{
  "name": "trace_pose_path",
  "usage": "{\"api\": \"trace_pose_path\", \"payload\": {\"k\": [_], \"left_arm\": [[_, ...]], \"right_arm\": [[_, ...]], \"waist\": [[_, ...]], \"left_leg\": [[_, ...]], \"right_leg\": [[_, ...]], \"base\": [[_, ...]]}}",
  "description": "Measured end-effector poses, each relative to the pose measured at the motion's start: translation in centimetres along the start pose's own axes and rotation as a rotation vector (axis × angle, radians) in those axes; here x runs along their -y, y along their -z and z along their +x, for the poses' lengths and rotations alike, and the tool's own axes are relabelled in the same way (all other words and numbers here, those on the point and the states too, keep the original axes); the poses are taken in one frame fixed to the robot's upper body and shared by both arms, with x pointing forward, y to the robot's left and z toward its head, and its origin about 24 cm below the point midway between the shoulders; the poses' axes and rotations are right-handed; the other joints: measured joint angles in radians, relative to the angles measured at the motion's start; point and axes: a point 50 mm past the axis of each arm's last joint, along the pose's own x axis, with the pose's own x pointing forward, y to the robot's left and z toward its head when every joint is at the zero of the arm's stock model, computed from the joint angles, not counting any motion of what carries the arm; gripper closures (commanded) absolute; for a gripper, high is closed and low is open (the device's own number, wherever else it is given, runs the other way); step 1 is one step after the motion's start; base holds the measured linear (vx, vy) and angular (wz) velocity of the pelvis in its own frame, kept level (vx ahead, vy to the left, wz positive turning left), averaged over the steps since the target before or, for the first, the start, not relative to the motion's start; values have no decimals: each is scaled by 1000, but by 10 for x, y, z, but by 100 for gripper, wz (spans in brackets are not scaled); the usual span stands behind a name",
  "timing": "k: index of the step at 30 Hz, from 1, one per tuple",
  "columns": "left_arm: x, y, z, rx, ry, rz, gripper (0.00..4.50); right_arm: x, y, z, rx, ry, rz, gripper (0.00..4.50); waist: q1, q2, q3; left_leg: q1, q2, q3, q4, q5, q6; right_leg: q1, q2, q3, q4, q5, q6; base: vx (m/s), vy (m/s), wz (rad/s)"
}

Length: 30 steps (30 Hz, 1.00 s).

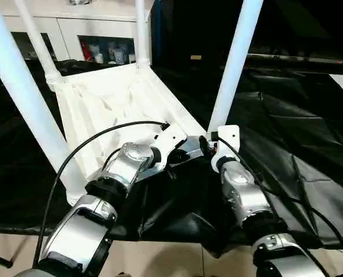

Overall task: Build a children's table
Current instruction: Rotate leg to tighten

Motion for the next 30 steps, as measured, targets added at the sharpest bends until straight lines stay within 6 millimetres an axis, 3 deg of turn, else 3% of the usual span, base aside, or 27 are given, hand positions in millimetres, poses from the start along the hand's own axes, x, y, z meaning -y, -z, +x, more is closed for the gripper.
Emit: {"api": "trace_pose_path", "payload": {"k": [5, 8, 13, 18, 22, 29, 30], "left_arm": [[-5, 4, -7, 7, -22, 16, 450], [-6, 9, -16, 10, 4, 38, 450], [-8, 19, -34, 22, 83, 76, 450], [-1, 23, -46, 25, 171, 116, 450], [8, 22, -48, 24, 249, 141, 450], [12, 22, -51, 18, 291, 147, 450], [12, 22, -51, 17, 291, 145, 450]], "right_arm": [[6, -15, -4, 66, -148, -94, 61], [28, -23, -18, 45, -343, -191, 38], [44, -16, -46, -92, -656, -314, 3], [46, -16, -49, -117, -723, -313, 3], [44, -19, -49, -114, -747, -306, 3], [39, -22, -49, -97, -773, -299, 3], [38, -22, -48, -96, -774, -296, 20]], "waist": [[-11, 1, 1], [-9, 1, 1], [-4, 1, 1], [11, -1, 2], [33, -1, 2], [40, -2, 2], [39, -2, 2]], "left_leg": [[-4, 1, 0, -1, 0, 0], [-4, 1, 0, -1, 0, 0], [-5, 2, 0, -1, 0, 0], [-7, 2, 0, 1, 0, 0], [-9, 2, 1, 4, 0, 0], [-13, 2, 1, 8, 0, 1], [-12, 2, 1, 8, 0, 1]], "right_leg": [[-1, 1, 0, 0, 0, 0], [-1, 1, 0, 0, 0, 1], [-3, 2, 0, 1, -1, 1], [-8, 1, 0, 2, 0, 0], [-8, 0, 0, 2, 0, 0], [-9, 0, 0, 2, 1, -2], [-9, 0, 0, 2, 1, -2]], "base": [[0, 0, 0], [0, 0, 0], [0, 0, 0], [0, 0, 0], [0, 0, 0], [0, 0, 0], [0, 0, 0]]}}
